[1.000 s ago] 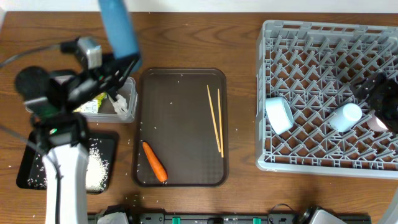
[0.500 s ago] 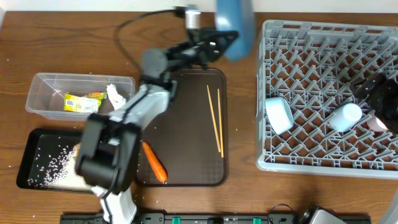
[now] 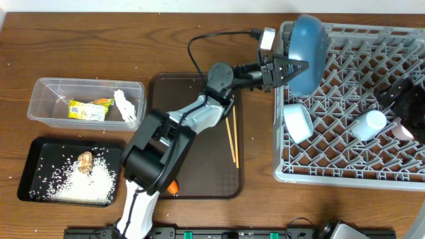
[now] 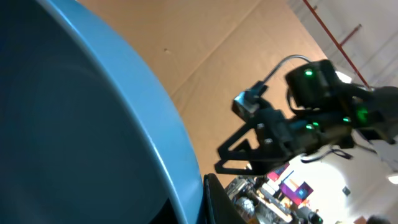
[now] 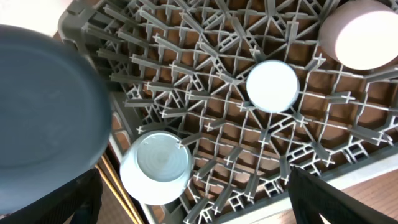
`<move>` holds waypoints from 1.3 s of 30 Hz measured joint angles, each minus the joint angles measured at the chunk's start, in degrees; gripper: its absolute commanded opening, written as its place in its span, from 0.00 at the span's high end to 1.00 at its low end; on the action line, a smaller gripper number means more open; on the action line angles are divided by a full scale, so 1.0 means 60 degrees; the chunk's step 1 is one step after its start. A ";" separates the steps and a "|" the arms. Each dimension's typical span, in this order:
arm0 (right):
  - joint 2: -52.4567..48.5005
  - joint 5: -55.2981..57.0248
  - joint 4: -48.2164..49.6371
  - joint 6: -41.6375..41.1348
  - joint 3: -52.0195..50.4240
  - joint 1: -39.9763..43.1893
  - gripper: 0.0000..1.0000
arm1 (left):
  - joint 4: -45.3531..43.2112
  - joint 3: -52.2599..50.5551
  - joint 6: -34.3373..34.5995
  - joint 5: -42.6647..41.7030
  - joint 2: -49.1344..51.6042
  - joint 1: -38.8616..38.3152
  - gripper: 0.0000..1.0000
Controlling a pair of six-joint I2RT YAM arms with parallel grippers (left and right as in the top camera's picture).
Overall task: Sort waste into correct bins and load items into the dishwasher rack
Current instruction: 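Raise the blue plate with the left gripper and carry it toward the rack, then set the blue plate upright in the rack's back corner, release left gripper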
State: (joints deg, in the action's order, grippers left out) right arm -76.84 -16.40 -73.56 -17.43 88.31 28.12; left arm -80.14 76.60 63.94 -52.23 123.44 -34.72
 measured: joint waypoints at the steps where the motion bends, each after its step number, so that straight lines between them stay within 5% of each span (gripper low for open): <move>1: 0.0000 0.0000 -0.0018 0.0004 0.0000 0.0000 0.12 | 0.0025 0.0000 0.0022 0.0084 0.0084 -0.0040 0.94; 14: 0.0000 0.0029 -0.0168 0.0000 0.0000 0.0000 0.12 | 0.0375 0.0000 0.0058 0.1625 0.0911 -0.0168 0.92; 20: 0.0000 0.0033 -0.0197 0.0000 0.0000 0.0000 0.12 | 0.0605 0.0029 -0.0011 0.1792 0.0922 -0.0193 0.54; 24: 0.0000 0.0040 -0.0244 0.0000 0.0000 0.0000 0.12 | 0.0914 0.0044 0.0007 0.1832 0.0922 -0.0164 0.42; 31: 0.0000 0.0062 -0.0240 0.0000 0.0000 0.0000 0.12 | 0.2623 0.0058 -0.0397 0.1614 0.0925 0.0259 0.38; 39: 0.0000 0.0066 -0.0219 0.0000 0.0000 0.0000 0.12 | 0.2881 0.0062 -0.0849 0.0903 0.0925 0.1133 0.39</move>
State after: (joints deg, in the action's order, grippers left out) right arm -76.84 -16.01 -74.87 -17.43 88.31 28.12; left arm -62.85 76.97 58.85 -46.81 128.99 -27.92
